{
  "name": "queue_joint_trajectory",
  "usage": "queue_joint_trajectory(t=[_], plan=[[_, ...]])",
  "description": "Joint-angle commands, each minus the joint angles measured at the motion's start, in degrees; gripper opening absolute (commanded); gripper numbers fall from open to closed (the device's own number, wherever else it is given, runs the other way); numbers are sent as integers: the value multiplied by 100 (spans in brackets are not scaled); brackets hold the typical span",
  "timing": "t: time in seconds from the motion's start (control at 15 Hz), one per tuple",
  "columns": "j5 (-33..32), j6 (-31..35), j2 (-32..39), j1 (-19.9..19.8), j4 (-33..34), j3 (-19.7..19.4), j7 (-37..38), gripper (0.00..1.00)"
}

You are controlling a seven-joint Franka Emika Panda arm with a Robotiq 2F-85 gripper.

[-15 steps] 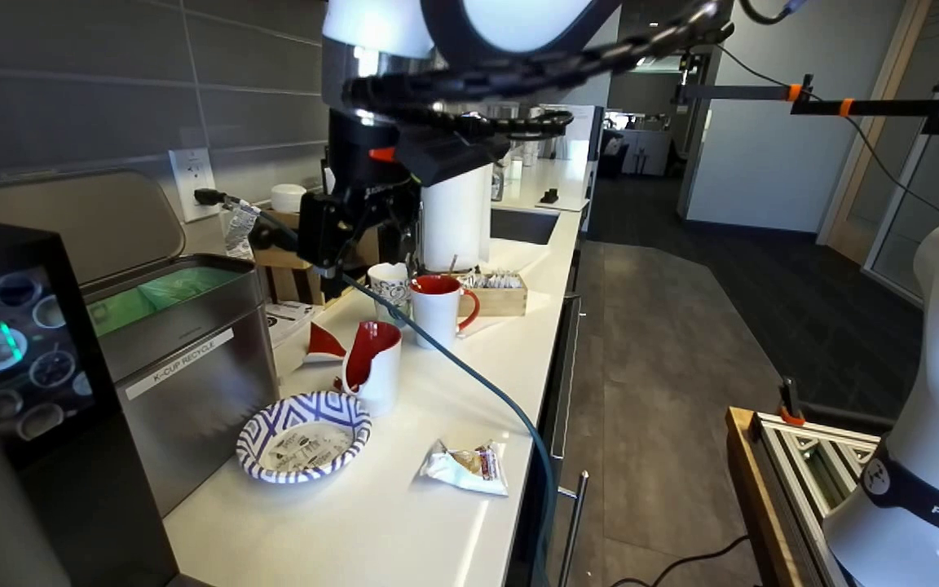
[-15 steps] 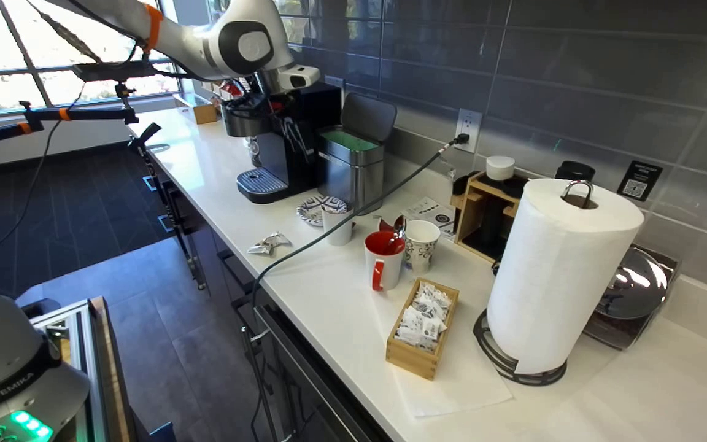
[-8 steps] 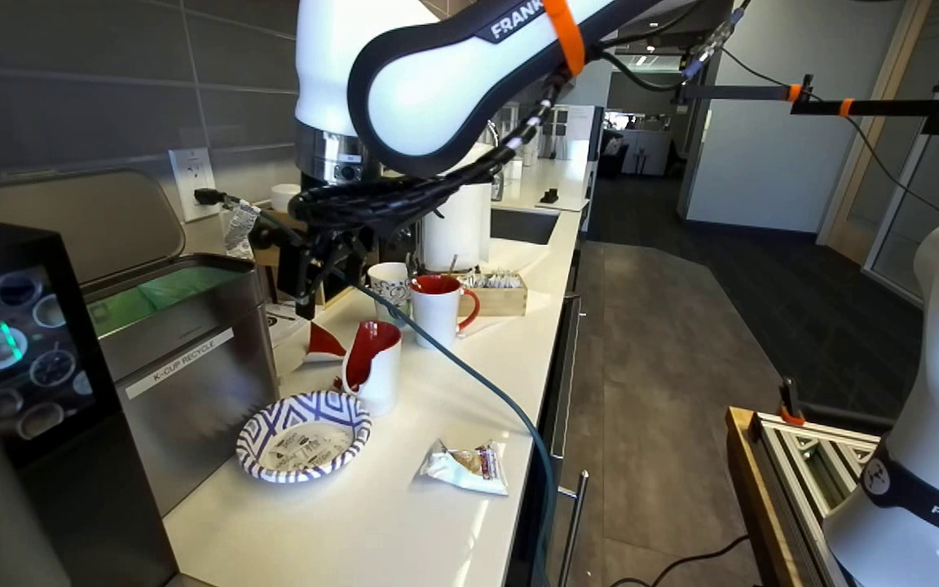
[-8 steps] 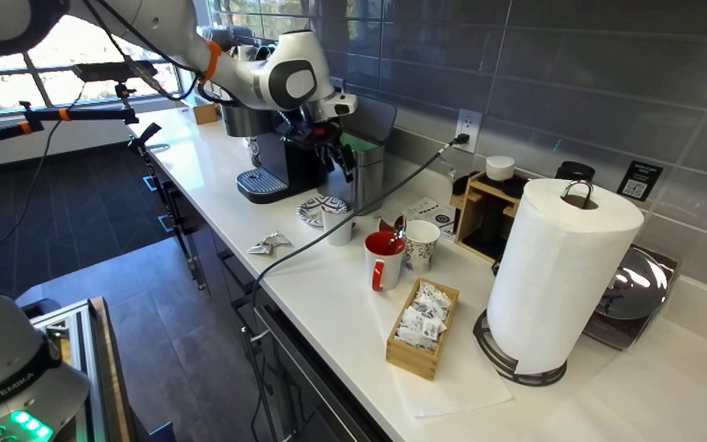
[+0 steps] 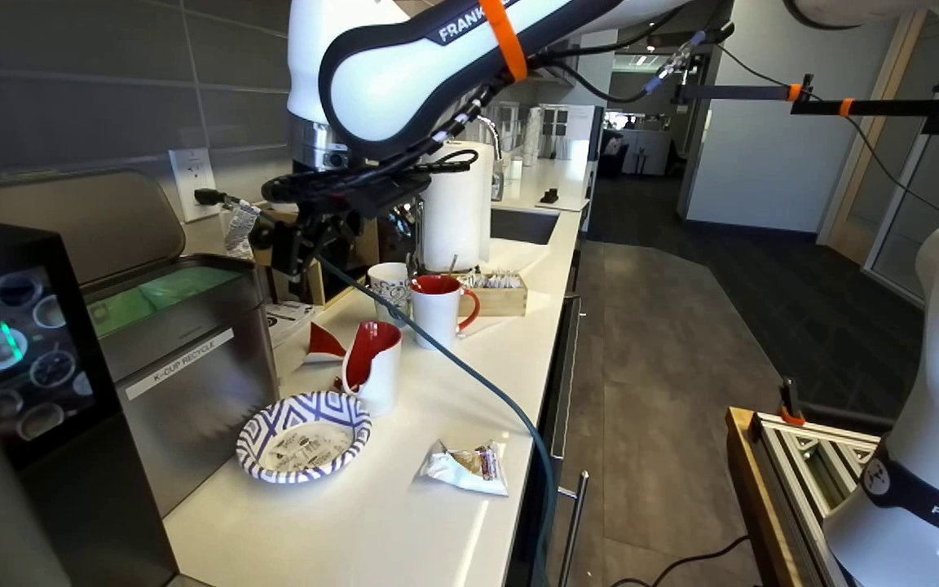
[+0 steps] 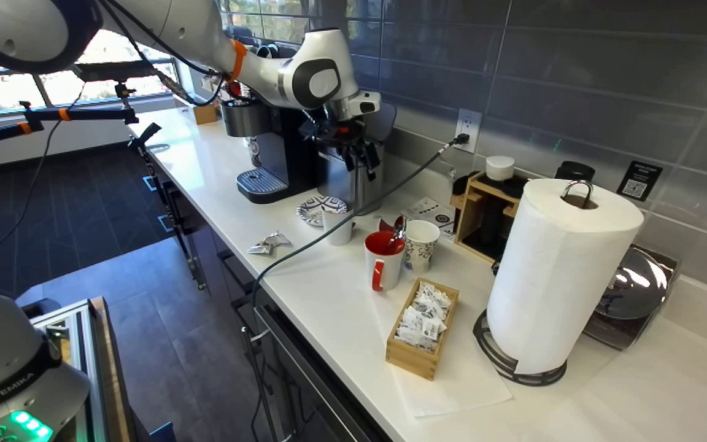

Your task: Pick up the broken piece of the mug from the back of the counter and put it in the broken mug.

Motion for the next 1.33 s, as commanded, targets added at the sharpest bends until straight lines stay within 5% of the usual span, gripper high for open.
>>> queue_joint_trajectory(t=[0.0,1.27], plan=[[16,53,70,85,41,-85,-57,100],[-46,-299,2086,149,1950,-714,530,100]])
